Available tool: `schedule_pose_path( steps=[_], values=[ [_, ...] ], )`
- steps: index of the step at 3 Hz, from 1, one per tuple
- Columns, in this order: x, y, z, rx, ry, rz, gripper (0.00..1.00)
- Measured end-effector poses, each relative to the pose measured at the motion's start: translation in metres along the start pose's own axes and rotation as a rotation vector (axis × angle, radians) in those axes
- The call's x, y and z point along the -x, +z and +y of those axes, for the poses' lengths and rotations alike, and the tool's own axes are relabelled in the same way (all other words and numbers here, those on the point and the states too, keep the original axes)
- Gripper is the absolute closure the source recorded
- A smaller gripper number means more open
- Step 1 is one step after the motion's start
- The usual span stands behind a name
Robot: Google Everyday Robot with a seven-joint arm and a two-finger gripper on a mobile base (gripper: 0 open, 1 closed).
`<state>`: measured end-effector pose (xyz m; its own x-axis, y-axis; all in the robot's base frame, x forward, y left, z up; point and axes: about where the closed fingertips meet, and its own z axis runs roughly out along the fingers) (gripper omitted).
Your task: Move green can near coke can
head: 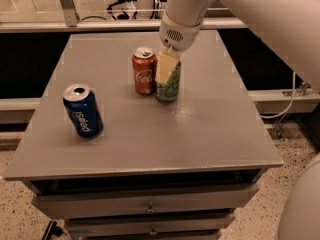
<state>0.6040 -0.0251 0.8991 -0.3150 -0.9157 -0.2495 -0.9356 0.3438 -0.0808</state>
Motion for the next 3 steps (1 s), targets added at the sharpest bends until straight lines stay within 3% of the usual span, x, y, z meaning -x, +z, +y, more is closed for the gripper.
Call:
schedule_pose_path(
  steps=[2,3],
  values=[
    [0.0001,-0.0014,0.0008,-0.004,-0.007,-0.001,0.12],
    [-0.0003,-0.0026,0.0009,-0.009,-0.009,0.001,0.00]
  ],
)
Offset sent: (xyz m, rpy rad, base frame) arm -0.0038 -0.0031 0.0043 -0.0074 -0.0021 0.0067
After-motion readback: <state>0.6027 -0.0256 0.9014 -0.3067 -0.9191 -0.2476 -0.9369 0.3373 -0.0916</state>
